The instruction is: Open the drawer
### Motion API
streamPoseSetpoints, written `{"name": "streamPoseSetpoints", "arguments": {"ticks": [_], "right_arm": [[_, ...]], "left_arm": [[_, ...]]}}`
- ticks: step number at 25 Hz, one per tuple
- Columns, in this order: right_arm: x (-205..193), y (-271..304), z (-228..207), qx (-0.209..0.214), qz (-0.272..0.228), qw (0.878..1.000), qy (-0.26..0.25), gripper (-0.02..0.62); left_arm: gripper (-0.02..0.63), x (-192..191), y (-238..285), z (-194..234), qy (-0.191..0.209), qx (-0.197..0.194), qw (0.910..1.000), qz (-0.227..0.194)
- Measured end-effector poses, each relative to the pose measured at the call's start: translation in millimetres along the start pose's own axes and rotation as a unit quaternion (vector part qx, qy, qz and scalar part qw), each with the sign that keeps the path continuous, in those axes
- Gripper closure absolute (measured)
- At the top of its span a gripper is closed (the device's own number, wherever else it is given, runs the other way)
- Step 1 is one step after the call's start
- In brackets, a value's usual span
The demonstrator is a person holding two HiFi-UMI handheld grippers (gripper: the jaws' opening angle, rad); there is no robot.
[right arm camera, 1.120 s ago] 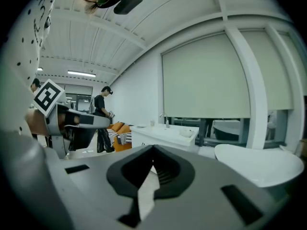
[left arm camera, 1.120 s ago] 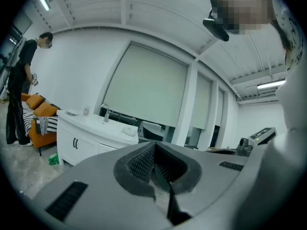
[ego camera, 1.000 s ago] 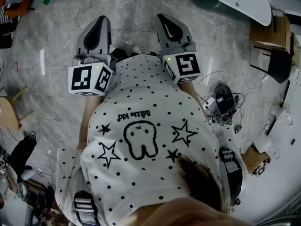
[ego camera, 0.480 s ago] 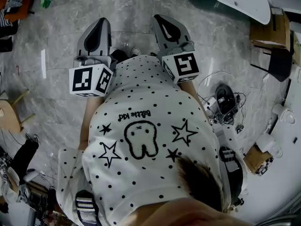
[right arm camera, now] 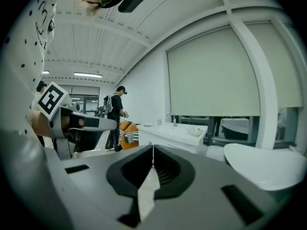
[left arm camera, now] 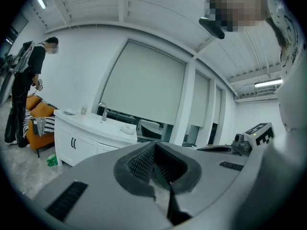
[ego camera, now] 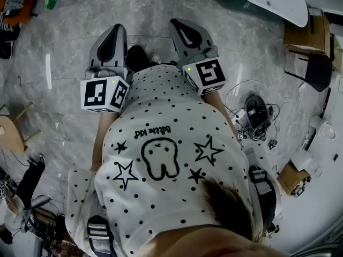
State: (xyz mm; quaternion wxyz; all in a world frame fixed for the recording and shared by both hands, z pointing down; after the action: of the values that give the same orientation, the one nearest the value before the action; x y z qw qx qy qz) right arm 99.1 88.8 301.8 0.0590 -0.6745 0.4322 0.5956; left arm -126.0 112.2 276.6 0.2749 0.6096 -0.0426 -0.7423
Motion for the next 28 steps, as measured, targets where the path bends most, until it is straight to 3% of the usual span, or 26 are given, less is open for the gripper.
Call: {"name": "streamPoseSetpoints", "arguments": {"ticks": [9, 15, 28], "right_arm": [[-3.8, -9.8, -1.9, -0.034, -0.007, 0.999, -0.010, 0.581], [-11.2, -11.7, 0.1, -0.040, 0.004, 0.999, 0.001, 0.581], [-10.9, -15.3, -5.1, -0.061, -0.027, 0.997, 0.033, 0.581]], "left_arm": [[0.603, -0.5, 2.8, 0.7, 0.003, -0.014, 0.9998, -0.012], [0.603, -1.7, 7.5, -4.6, 0.001, -0.050, 0.9987, -0.005], [0.603, 4.5, 4.8, -11.9, 0.037, -0.058, 0.9976, -0.002]]}}
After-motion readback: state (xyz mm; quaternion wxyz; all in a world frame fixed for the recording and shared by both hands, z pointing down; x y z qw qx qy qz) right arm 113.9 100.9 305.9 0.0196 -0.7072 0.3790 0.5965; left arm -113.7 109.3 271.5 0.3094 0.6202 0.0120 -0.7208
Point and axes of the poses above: the fingertips, and each gripper's own axes: y forward along the fingers, z to its left, x out of its top, the point moved 10 cm from there along -y, backward along the fingers, and after that the axes turned 5 degrees about y, right-handed, at the moved point
